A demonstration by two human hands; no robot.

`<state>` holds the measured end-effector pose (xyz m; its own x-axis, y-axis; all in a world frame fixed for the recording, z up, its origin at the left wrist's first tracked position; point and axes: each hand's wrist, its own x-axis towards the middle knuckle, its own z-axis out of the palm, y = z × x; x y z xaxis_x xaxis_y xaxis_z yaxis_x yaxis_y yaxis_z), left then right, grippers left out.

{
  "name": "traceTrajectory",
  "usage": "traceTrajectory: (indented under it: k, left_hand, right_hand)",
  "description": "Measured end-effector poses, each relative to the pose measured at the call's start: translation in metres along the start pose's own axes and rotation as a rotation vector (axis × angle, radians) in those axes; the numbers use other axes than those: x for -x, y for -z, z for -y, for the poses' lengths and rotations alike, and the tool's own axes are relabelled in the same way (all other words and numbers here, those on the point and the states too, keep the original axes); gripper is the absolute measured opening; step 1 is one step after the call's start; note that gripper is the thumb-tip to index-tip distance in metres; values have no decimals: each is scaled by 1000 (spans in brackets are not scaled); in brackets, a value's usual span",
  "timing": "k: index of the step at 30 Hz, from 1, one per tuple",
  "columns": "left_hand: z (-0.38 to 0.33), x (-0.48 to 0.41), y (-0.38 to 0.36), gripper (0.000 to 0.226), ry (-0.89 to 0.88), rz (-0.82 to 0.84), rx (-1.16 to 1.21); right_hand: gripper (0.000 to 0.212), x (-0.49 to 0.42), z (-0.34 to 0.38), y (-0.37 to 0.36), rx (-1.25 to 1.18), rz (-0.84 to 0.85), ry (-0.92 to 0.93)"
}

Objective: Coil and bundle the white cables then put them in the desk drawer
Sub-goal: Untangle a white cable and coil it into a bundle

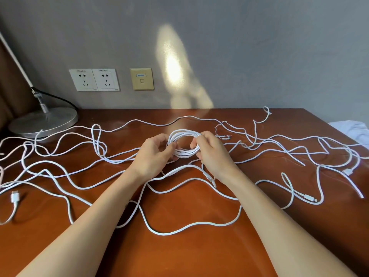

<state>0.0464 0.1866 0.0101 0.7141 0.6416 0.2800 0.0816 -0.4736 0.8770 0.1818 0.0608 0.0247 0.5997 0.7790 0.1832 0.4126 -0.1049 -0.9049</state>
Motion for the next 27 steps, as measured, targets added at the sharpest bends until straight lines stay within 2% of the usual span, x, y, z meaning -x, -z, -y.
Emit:
traceTrajectory:
  k: [4,9,18,24,27]
  left_hand:
    - [-4,1,0,15,-29,12,15]
    - [-5,2,-1,20,46,20,69]
    - [-8,3,-1,19,52,-57,-43]
    - [-11,4,3,21,82,-113,-86]
    - [-10,3,6,21,84,-99,-67]
  right_hand:
    - [26,0,1,2,-51,-12,-56]
    - [28,1,2,2,-24,-30,-48]
    - [23,-1,-3,0,-42,19,-45]
    - [17,-4,-7,6,-97,-75,59]
    - [14,-8,-9,9,-66,-173,112]
